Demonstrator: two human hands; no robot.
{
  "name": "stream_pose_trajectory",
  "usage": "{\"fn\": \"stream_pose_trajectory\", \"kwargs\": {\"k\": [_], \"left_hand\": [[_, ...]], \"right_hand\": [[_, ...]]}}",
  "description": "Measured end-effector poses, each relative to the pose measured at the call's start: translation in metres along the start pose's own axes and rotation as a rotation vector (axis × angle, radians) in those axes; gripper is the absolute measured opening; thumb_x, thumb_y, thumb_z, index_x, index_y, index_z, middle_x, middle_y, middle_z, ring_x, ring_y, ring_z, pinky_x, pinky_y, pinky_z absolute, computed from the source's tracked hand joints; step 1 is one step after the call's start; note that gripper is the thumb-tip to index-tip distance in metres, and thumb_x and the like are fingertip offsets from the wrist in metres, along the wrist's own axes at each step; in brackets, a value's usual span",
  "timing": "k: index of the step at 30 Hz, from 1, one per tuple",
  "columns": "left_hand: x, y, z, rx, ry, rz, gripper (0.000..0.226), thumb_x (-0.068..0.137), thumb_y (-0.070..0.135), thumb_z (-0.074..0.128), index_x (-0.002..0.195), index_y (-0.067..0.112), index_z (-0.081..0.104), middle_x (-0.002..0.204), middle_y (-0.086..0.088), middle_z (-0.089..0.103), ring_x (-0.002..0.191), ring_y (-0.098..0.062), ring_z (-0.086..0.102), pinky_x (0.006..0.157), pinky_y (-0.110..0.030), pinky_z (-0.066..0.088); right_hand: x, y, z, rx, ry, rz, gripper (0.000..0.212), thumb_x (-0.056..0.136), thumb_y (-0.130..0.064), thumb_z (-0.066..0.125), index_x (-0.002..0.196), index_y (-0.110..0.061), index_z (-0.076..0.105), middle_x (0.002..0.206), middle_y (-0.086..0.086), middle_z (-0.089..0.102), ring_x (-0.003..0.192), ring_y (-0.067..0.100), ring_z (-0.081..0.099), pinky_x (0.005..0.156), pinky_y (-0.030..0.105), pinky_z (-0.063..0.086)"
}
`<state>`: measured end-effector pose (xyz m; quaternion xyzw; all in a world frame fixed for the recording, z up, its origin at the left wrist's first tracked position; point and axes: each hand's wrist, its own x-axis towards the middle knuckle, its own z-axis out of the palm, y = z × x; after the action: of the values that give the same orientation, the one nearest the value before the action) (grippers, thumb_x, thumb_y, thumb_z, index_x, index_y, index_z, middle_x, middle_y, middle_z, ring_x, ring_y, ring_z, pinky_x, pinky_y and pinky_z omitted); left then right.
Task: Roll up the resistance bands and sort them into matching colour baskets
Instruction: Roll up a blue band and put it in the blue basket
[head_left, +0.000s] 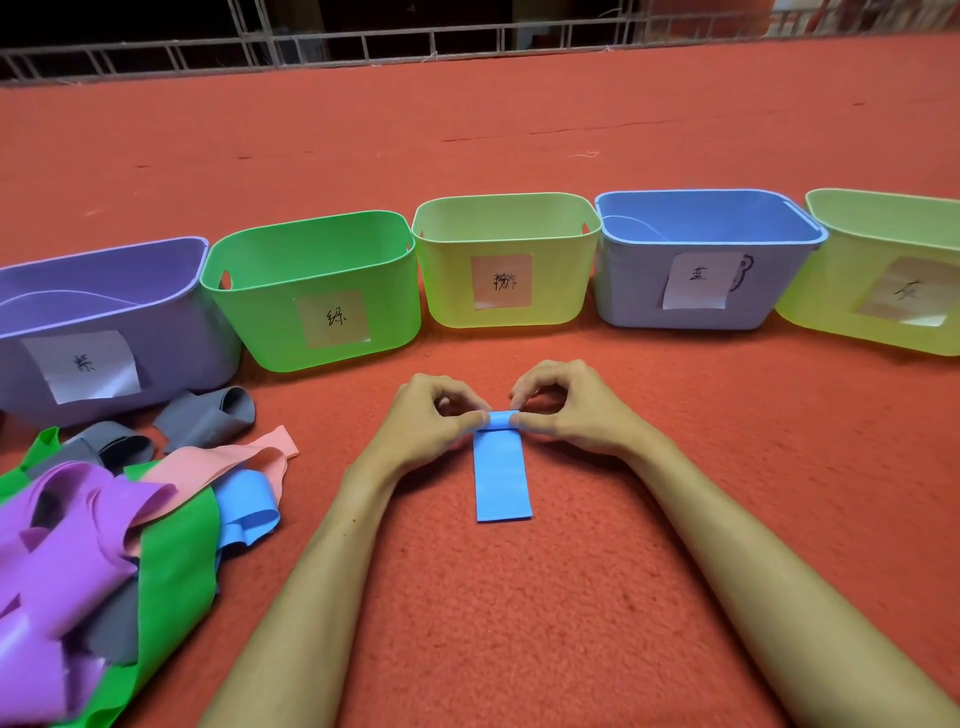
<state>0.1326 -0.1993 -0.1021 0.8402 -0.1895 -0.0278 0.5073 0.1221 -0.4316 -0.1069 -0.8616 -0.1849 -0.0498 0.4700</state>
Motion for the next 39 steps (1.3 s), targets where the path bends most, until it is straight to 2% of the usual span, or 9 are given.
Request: {"fn": "stream_pose_trajectory", "kwargs": {"k": [4, 6, 8, 10, 14, 21, 28, 32, 39], "left_hand": [[0.0002, 0.0009, -0.002, 0.031, -0.045, 0.013, 0.015, 0.081, 0.008, 0.081, 0.084, 0.022, 0.084, 0.079, 0.001, 0.075, 0.065, -0.003, 0.054, 0.062, -0.017, 0.04], [-0.0002, 0.0016, -0.0027, 0.024, -0.058, 0.011, 0.015, 0.081, 0.007, 0.082, 0.085, 0.02, 0.084, 0.08, 0.003, 0.074, 0.064, 0.0, 0.055, 0.062, -0.015, 0.039], [-0.001, 0.0016, -0.0023, 0.015, -0.048, 0.018, 0.014, 0.08, 0.007, 0.082, 0.085, 0.02, 0.084, 0.081, 0.003, 0.073, 0.064, 0.0, 0.054, 0.063, -0.016, 0.039], [-0.0022, 0.0009, -0.0006, 0.014, -0.009, 0.039, 0.014, 0.079, 0.011, 0.082, 0.085, 0.023, 0.084, 0.081, 0.005, 0.072, 0.066, -0.002, 0.053, 0.064, -0.017, 0.04], [-0.002, -0.0014, 0.0023, 0.035, 0.075, 0.078, 0.018, 0.079, 0.009, 0.082, 0.088, 0.025, 0.084, 0.081, 0.006, 0.07, 0.065, -0.003, 0.051, 0.063, -0.016, 0.038], [-0.0008, -0.0031, 0.0031, 0.04, 0.098, 0.078, 0.025, 0.075, 0.006, 0.084, 0.089, 0.028, 0.084, 0.085, 0.004, 0.071, 0.067, -0.004, 0.053, 0.064, -0.015, 0.04], [-0.0008, -0.0016, 0.0029, 0.003, 0.045, 0.067, 0.015, 0.071, 0.019, 0.079, 0.085, 0.026, 0.081, 0.073, -0.007, 0.068, 0.062, -0.006, 0.047, 0.059, -0.019, 0.037], [0.0003, -0.003, 0.0035, -0.024, 0.068, 0.039, 0.007, 0.078, 0.022, 0.083, 0.085, 0.025, 0.083, 0.068, 0.006, 0.067, 0.059, -0.004, 0.045, 0.058, -0.018, 0.036], [-0.0004, -0.002, 0.0017, -0.001, -0.002, 0.039, 0.008, 0.076, 0.022, 0.081, 0.084, 0.024, 0.083, 0.069, -0.001, 0.07, 0.06, -0.005, 0.047, 0.058, -0.023, 0.037]], "right_hand": [[-0.0006, -0.0002, -0.0007, 0.019, -0.011, 0.014, 0.015, 0.073, -0.014, 0.089, 0.081, -0.02, 0.077, 0.101, -0.001, 0.072, 0.094, 0.016, 0.072, 0.093, 0.042, 0.058], [-0.0002, -0.0004, -0.0009, -0.002, -0.022, 0.003, 0.012, 0.073, -0.023, 0.087, 0.081, -0.02, 0.078, 0.101, -0.004, 0.072, 0.095, 0.012, 0.071, 0.093, 0.038, 0.057], [0.0003, -0.0018, -0.0011, -0.01, -0.013, 0.011, 0.02, 0.072, -0.038, 0.08, 0.08, -0.02, 0.08, 0.099, -0.006, 0.073, 0.097, 0.01, 0.07, 0.094, 0.035, 0.055], [0.0009, -0.0018, -0.0015, 0.001, 0.001, 0.022, 0.027, 0.072, -0.043, 0.073, 0.08, -0.019, 0.08, 0.099, -0.006, 0.074, 0.097, 0.01, 0.069, 0.095, 0.036, 0.053], [0.0007, 0.0008, 0.0001, 0.017, 0.027, 0.032, 0.015, 0.079, -0.031, 0.073, 0.085, -0.02, 0.081, 0.096, -0.005, 0.075, 0.094, 0.013, 0.07, 0.092, 0.04, 0.055], [0.0006, -0.0005, 0.0004, -0.038, 0.021, 0.027, 0.009, 0.086, -0.018, 0.074, 0.09, -0.024, 0.081, 0.097, -0.007, 0.074, 0.093, 0.009, 0.068, 0.089, 0.038, 0.055], [-0.0014, -0.003, -0.001, -0.048, 0.006, -0.003, 0.01, 0.083, -0.017, 0.078, 0.088, -0.025, 0.08, 0.097, -0.004, 0.073, 0.092, 0.009, 0.069, 0.088, 0.034, 0.056], [-0.0013, -0.0028, -0.0009, -0.035, 0.004, 0.002, 0.008, 0.08, -0.02, 0.08, 0.087, -0.025, 0.079, 0.098, -0.003, 0.073, 0.092, 0.011, 0.07, 0.088, 0.037, 0.057], [-0.0016, -0.003, -0.0018, -0.027, -0.01, 0.011, 0.013, 0.074, -0.023, 0.083, 0.085, -0.024, 0.079, 0.099, -0.002, 0.072, 0.092, 0.013, 0.071, 0.09, 0.039, 0.058]]}}
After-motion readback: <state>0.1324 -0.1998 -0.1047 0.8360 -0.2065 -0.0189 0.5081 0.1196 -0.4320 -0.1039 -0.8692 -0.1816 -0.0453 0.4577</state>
